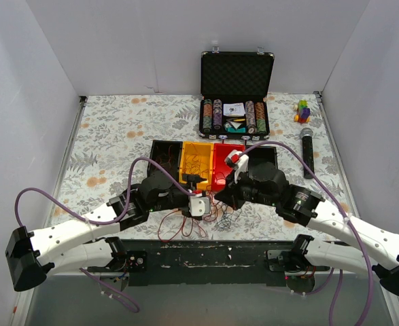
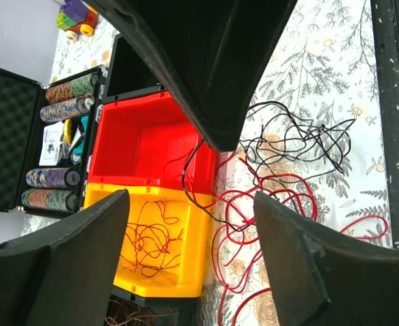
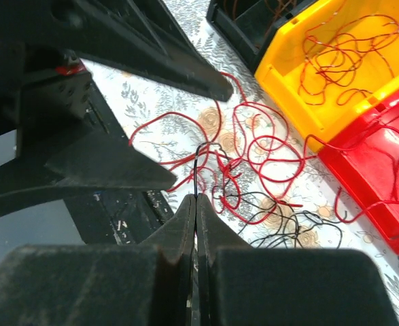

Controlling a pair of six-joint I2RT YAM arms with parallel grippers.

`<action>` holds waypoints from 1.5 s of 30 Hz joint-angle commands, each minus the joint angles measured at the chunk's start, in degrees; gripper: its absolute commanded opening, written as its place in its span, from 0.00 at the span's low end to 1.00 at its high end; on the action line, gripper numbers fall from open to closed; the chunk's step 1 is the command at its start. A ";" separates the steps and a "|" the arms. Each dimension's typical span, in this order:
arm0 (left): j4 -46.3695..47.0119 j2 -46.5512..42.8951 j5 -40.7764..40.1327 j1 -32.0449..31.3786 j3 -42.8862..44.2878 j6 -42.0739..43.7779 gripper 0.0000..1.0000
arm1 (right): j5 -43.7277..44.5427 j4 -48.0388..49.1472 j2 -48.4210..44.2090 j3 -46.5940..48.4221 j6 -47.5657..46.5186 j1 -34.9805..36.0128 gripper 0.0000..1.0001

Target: Untangle the cables

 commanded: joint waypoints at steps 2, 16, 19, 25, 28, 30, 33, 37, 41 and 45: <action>1.55 -1.92 -0.67 0.16 -1.22 -3.59 0.82 | 5.82 -1.99 -2.92 5.09 -2.29 0.36 0.01; 11.99 3.78 0.83 0.16 -15.64 -7.72 0.75 | 6.53 -7.18 -7.23 11.86 -0.10 0.36 0.01; 14.73 6.95 1.70 0.34 -15.90 -7.63 0.61 | 6.53 -7.53 -7.06 12.92 0.17 0.44 0.01; 18.25 8.80 3.20 0.34 -19.94 -5.62 0.40 | 6.96 -8.93 -6.97 16.87 0.00 0.36 0.01; 15.71 7.93 3.47 0.34 -21.88 -0.26 0.00 | 10.21 -11.65 -6.27 20.47 -1.67 0.36 0.01; 12.64 7.14 2.85 0.60 -21.97 1.41 0.00 | 11.88 -12.71 -5.92 22.84 -3.16 0.36 0.01; 4.93 5.21 4.08 1.48 -21.18 5.28 0.00 | 15.57 -14.73 -5.21 27.06 -5.36 0.36 0.01; -3.27 2.92 3.99 2.88 -21.09 8.71 0.00 | 20.66 -16.58 -3.46 33.82 -9.31 0.36 0.01; -11.26 0.99 3.82 3.68 -21.00 11.52 0.00 | 25.15 -17.64 -1.17 40.59 -13.18 0.36 0.01; -15.67 -0.51 2.59 3.76 -21.61 13.90 0.00 | 29.81 -17.99 1.37 49.03 -17.14 0.36 0.01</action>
